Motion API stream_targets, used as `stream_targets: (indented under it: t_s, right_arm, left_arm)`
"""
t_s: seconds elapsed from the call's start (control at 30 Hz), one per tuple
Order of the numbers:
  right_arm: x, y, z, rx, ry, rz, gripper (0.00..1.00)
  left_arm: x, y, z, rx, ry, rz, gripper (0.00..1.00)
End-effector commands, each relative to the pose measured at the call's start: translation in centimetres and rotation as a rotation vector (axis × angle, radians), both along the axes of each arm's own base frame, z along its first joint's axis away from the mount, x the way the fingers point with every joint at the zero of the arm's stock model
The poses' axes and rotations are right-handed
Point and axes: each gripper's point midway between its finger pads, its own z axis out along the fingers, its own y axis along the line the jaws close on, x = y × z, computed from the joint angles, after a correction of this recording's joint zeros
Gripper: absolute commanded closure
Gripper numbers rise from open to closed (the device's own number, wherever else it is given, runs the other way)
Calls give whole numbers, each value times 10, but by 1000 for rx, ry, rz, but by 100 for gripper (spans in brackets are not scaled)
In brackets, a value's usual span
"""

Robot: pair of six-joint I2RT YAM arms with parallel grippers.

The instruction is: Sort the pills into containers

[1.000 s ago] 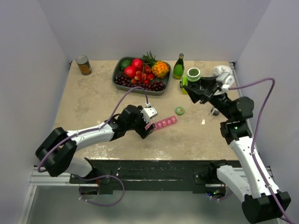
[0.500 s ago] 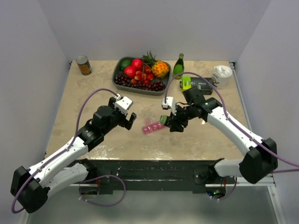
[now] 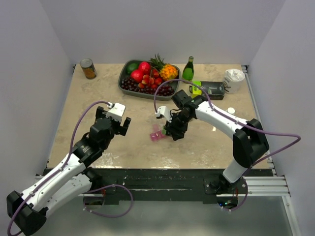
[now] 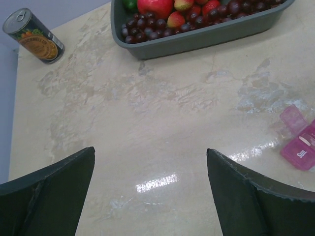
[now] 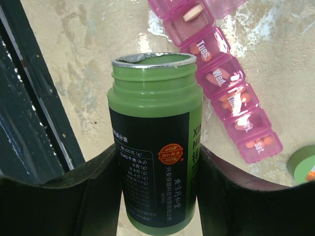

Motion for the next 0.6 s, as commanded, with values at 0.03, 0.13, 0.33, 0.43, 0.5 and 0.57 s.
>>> stream_targets:
  t_s: [0.03,0.13,0.33,0.43,0.5,0.57]
  right_arm:
    - [3,6,0,-52,3,-13,100]
    - [0,9,-10,-90,32,-10,100]
    - [0,14,-17,-124,53,-17,100]
    - [1,15,-20,-138,62,-21,100]
    - [1,17,-22,-149,67,-21,100]
    - [3,19,-22,-157,64,-22,100]
  left_arm:
    - [1,11,6,9,-28,53,1]
    - [0,9,9,1,-33,40,1]
    - [0,7,9,-1,-32,28,1]
    - [0,7,10,-4,-35,23,1]
    - [-1,7,11,-7,-37,22,1]
    - [-1,6,11,-7,-37,20,1]
